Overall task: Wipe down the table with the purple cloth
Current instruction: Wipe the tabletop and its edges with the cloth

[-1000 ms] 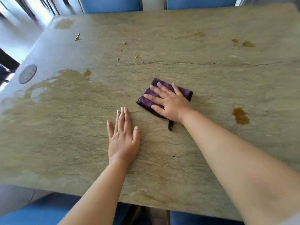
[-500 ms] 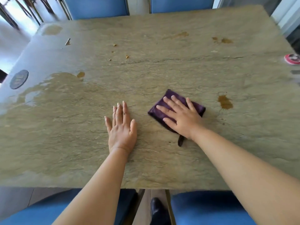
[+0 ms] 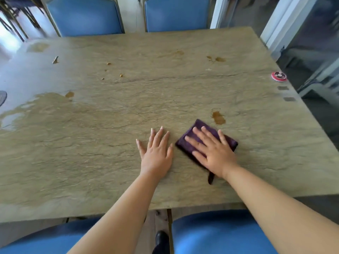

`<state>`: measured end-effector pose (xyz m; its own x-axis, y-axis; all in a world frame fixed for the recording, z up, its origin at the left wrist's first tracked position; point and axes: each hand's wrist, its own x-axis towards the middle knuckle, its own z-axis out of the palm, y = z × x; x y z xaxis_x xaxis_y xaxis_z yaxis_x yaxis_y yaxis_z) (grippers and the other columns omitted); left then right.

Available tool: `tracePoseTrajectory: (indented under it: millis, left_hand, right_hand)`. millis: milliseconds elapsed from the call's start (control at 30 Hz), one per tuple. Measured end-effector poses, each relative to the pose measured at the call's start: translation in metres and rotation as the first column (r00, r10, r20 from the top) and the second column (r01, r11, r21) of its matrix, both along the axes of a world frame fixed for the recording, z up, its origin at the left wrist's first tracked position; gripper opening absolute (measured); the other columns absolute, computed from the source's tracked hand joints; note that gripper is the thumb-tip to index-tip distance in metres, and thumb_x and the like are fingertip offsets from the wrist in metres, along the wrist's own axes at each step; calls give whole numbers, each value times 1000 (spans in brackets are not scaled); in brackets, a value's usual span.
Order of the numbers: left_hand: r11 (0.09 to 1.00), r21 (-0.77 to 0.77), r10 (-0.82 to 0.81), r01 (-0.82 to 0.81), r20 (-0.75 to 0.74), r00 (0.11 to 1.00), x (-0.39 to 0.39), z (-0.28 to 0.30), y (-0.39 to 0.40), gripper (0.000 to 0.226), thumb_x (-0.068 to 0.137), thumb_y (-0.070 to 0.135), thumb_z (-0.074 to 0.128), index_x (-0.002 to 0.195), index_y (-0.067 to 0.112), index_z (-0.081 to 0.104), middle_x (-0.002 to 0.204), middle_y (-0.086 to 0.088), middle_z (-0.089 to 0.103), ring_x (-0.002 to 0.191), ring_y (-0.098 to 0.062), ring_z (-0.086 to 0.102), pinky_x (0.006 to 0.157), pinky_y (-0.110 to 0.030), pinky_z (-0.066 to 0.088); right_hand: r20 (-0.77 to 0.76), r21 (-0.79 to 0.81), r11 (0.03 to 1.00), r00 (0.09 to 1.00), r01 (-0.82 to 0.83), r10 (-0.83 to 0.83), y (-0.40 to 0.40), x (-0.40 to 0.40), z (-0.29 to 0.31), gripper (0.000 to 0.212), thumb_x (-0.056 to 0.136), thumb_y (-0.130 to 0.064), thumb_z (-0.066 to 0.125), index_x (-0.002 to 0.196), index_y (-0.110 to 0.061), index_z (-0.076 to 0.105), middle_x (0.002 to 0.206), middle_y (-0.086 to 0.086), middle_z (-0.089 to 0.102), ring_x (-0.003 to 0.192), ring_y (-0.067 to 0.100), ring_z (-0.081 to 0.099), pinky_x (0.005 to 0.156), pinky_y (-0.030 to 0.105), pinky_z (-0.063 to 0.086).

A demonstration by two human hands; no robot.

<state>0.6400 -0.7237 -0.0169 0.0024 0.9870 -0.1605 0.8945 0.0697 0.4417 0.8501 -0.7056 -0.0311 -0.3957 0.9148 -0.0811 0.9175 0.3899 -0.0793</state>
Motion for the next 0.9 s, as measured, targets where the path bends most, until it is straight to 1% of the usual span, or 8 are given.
tracePoseTrajectory:
  millis: [100,200,300,433,633,767,833,900]
  left_hand:
    - [1000,14,-1,1,0,1000,26,-2,4,50,101,36,25,151,33,24,160,20,8,146,-2,-13,114,-57,-16]
    - [998,20,66,-66,-4,998,45,-4,9,49,100,34,25,150,36,26,159,21,11,147,-5,-11,112,-59,-19]
    - [993,11,114,-114,-48,992,61,-4,17,49,101,38,23,150,39,23,159,22,7,148,-12,-12,111,-62,-17]
    - [986,26,169,-167,-168,971,78,-8,22,53,99,45,20,151,41,13,160,22,1,148,-16,-14,111,-64,-14]
    - [971,89,236,-221,-216,948,81,-16,23,67,95,46,20,154,28,-6,161,12,-14,147,-14,-20,116,-57,-12]
    - [937,110,348,-332,-214,913,81,-22,25,75,90,52,10,155,17,-4,163,0,-10,148,-20,-17,120,-49,-7]
    - [940,94,342,-329,-236,910,81,-22,26,77,88,52,8,155,14,2,163,-3,-7,148,-20,-16,120,-47,-7]
    - [946,83,325,-315,-253,911,80,-21,27,77,88,53,7,155,15,2,162,-3,-10,148,-20,-18,120,-47,-8]
  right_hand:
    - [11,-54,935,937,350,-350,7,-16,2,60,89,-58,5,147,-46,5,161,-7,-5,148,18,-7,114,56,-5]
    - [26,-74,997,1000,-8,10,-26,6,5,58,92,-60,9,148,-46,0,160,-5,-9,146,22,-15,113,57,-11]
    - [-48,-121,934,942,-335,331,-37,67,7,54,94,-62,20,145,-53,6,160,-14,-5,147,16,-13,114,55,-11]
    - [-24,-40,998,999,45,-46,9,85,1,56,90,-67,15,144,-54,13,160,-11,5,148,18,-1,112,64,9]
    - [-15,-144,857,865,495,-502,105,12,1,57,95,-57,15,148,-44,-2,159,1,-17,144,28,-23,108,65,-13]
    - [-57,-155,986,996,54,-63,127,-35,3,54,96,-57,17,147,-48,1,159,-5,-15,145,24,-21,109,63,-16]
    - [-82,-119,957,964,-263,255,142,-26,6,51,96,-58,22,145,-53,8,160,-11,-6,147,18,-13,112,58,-13]
    - [-107,-102,922,925,-374,364,170,-7,7,50,95,-59,26,144,-54,14,160,-15,0,147,12,-8,115,53,-12]
